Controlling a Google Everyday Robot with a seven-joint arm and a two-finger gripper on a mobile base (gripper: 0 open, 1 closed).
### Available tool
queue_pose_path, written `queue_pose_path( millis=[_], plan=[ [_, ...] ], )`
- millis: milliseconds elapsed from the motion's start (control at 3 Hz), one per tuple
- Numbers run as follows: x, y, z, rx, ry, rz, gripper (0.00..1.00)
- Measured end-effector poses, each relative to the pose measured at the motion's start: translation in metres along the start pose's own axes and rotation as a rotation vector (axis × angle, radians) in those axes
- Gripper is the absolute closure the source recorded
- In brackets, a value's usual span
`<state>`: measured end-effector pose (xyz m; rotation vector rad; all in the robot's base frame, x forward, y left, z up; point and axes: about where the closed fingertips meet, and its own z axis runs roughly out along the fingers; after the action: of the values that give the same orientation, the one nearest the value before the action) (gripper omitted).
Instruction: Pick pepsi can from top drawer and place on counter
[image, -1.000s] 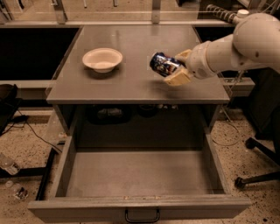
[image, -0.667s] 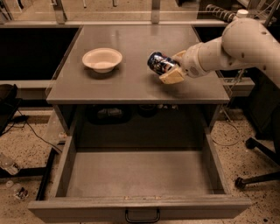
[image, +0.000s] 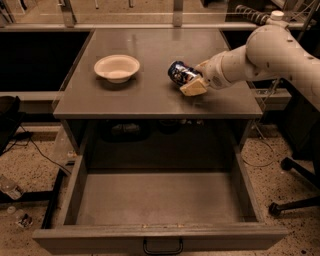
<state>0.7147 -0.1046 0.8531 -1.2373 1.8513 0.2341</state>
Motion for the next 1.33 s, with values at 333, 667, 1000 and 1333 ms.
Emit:
queue_pose_path(
  millis=[333,667,1000,1333],
  plan=[
    [0.0,0.0,0.0,0.0,0.0,0.0,0.57],
    [0.0,0.0,0.0,0.0,0.0,0.0,0.35],
    [0.0,0.0001,0.0001,0.0,0.0,0.0,0.11],
    [0.0,0.0001,0.0001,0.0,0.0,0.0,0.0]
  ],
)
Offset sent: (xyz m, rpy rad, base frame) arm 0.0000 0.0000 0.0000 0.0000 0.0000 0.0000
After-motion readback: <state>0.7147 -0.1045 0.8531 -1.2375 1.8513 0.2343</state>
